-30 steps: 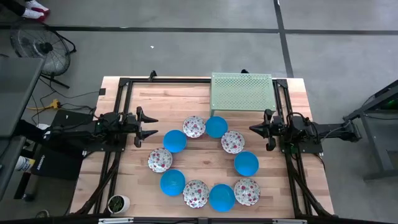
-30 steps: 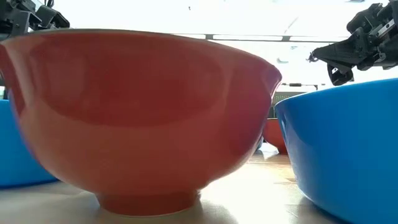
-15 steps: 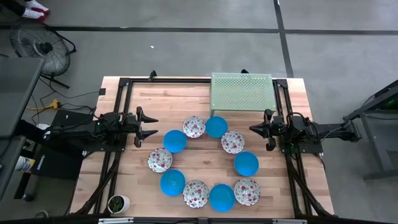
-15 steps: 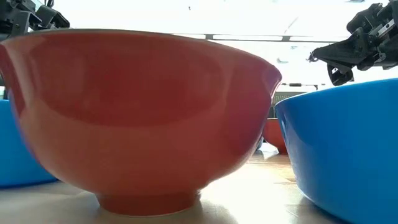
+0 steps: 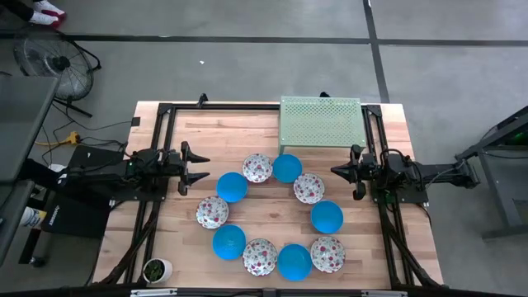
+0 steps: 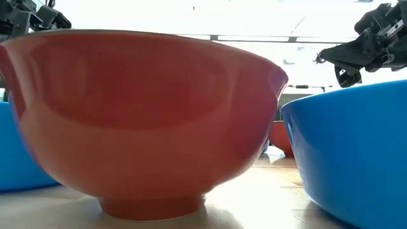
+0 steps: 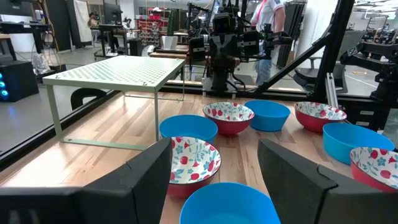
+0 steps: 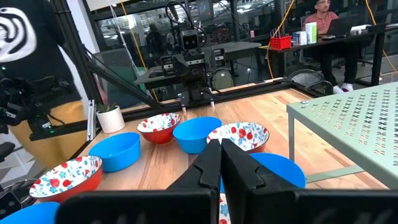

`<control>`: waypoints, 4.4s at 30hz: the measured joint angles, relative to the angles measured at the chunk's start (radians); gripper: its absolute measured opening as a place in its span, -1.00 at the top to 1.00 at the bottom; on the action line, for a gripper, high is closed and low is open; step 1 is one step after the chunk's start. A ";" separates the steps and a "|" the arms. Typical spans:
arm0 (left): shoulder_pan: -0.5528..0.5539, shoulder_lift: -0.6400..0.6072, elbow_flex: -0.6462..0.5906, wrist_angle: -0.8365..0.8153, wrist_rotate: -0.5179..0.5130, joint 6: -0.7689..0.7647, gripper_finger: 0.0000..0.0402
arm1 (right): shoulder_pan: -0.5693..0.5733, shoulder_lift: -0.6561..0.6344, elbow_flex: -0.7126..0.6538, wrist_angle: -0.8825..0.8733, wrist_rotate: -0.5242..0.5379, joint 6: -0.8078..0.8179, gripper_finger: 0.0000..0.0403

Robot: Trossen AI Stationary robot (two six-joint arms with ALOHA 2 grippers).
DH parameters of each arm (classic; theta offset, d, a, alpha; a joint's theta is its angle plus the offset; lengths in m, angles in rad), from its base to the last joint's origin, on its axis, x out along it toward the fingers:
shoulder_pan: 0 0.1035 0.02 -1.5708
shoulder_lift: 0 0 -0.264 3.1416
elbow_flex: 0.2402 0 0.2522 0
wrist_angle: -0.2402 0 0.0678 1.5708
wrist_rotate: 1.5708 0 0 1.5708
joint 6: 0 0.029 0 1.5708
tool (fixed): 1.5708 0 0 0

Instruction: Pick & Place Mini bowls

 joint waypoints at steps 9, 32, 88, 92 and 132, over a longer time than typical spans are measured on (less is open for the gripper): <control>0.000 0.000 0.000 0.000 0.000 0.000 -0.16 | 0.000 0.000 0.000 0.000 0.000 0.000 1.00; 0.000 0.000 0.000 0.000 0.000 0.000 -0.16 | 0.000 0.000 0.000 0.000 0.000 0.000 1.00; 0.000 0.000 0.000 0.000 0.000 0.000 -0.16 | 0.000 -0.001 -0.002 0.026 0.026 -0.236 1.00; 0.000 0.000 0.000 0.000 0.000 0.000 -0.16 | 0.000 -0.001 -0.002 0.031 0.064 -0.086 1.00; 0.000 0.000 0.000 0.000 0.000 0.000 -0.16 | -0.007 0.811 0.803 -0.806 -0.060 0.578 1.00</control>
